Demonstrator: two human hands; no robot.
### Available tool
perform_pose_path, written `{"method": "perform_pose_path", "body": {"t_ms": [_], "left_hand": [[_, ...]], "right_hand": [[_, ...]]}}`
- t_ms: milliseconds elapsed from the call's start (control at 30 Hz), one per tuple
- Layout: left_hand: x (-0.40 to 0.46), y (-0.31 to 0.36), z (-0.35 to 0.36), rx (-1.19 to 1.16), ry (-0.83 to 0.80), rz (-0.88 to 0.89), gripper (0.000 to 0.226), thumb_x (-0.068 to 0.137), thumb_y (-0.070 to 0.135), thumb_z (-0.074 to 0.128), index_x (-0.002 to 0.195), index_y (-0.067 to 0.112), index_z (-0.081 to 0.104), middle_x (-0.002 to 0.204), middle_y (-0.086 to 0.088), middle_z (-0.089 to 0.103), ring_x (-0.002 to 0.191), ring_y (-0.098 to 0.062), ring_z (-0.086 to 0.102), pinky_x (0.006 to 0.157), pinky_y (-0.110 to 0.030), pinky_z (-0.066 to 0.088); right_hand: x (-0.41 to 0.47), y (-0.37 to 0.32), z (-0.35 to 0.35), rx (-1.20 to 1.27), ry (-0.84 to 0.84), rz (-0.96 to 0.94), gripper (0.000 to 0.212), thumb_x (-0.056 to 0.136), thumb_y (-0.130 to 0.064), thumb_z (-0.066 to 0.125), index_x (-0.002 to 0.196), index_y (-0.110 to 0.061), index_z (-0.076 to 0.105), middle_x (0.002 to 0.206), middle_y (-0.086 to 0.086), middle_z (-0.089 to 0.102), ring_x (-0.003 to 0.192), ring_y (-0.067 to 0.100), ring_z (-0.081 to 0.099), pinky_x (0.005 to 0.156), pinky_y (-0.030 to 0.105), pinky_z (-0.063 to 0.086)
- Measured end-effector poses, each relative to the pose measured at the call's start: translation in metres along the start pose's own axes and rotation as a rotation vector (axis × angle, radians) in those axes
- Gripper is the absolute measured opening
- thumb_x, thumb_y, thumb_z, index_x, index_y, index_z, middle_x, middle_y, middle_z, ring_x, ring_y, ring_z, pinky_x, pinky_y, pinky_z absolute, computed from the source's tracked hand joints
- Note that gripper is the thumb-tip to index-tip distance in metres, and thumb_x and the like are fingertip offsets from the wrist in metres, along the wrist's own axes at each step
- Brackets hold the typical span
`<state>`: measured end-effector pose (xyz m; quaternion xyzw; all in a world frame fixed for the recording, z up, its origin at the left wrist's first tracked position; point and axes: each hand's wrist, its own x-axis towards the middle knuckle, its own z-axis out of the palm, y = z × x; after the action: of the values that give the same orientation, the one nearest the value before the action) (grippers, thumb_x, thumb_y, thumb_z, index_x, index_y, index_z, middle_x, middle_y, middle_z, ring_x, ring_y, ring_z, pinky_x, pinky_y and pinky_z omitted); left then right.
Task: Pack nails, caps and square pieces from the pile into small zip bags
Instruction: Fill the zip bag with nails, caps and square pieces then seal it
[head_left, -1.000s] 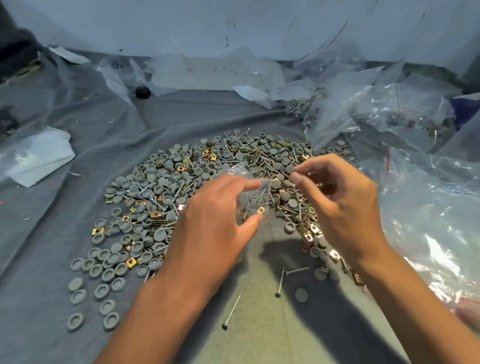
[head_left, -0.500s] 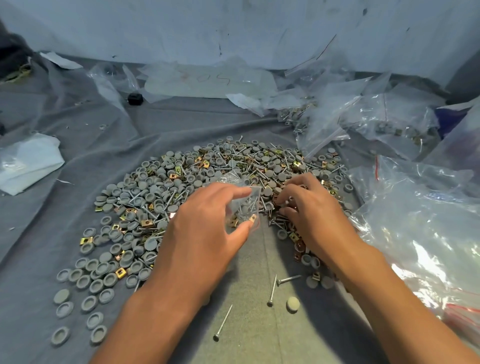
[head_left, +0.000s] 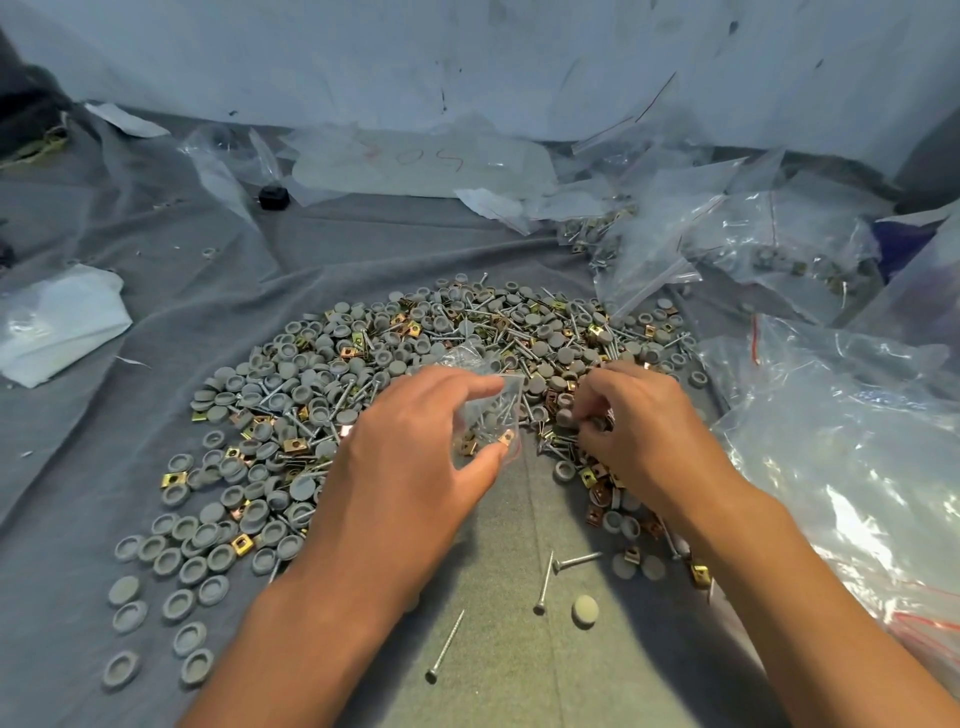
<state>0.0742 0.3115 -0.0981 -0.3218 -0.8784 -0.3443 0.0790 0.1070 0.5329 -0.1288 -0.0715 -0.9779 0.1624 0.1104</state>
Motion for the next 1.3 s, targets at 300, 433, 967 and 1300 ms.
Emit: {"method": "perform_pose_path", "body": {"t_ms": [300,433,967,1300], "left_hand": [[0.0,0.001,0.0,-0.009,-0.007,-0.005,0.051,0.078,0.04,0.07,0.127,0.031,0.063,0.115,0.024,0.062,0.093,0.008,0.052,0.094,-0.016,0.048],[0.0,0.001,-0.001,-0.005,-0.01,-0.016,0.051,0.077,0.041,0.069,0.127,0.031,0.063,0.115,0.024,0.061,0.094,0.01,0.049,0.095,-0.01,0.043],[-0.001,0.001,-0.001,0.013,-0.021,-0.016,0.051,0.078,0.039,0.071,0.128,0.03,0.063,0.116,0.023,0.062,0.095,0.01,0.05,0.095,-0.012,0.046],[0.002,-0.001,0.001,0.01,-0.019,-0.04,0.05,0.077,0.026,0.084,0.123,0.027,0.066,0.114,0.018,0.064,0.096,0.002,0.056,0.092,-0.02,0.048]], "right_hand": [[0.0,0.001,0.005,-0.025,-0.027,-0.064,0.023,0.092,-0.022,0.071,0.114,-0.027,0.068,0.103,-0.011,0.068,0.097,0.011,0.06,0.086,0.027,0.053],[0.0,0.004,0.005,0.032,0.02,0.012,0.028,0.097,-0.023,0.063,0.124,-0.029,0.067,0.112,-0.008,0.057,0.097,0.009,0.053,0.083,0.018,0.045],[0.003,0.001,0.007,0.08,0.038,0.111,0.022,0.099,-0.031,0.059,0.118,-0.02,0.059,0.105,-0.012,0.05,0.093,0.003,0.045,0.072,0.008,0.033],[-0.021,-0.047,-0.007,0.264,0.36,-0.432,0.024,0.096,-0.018,0.067,0.118,-0.008,0.069,0.101,-0.003,0.062,0.089,-0.001,0.049,0.083,0.015,0.043]]}}
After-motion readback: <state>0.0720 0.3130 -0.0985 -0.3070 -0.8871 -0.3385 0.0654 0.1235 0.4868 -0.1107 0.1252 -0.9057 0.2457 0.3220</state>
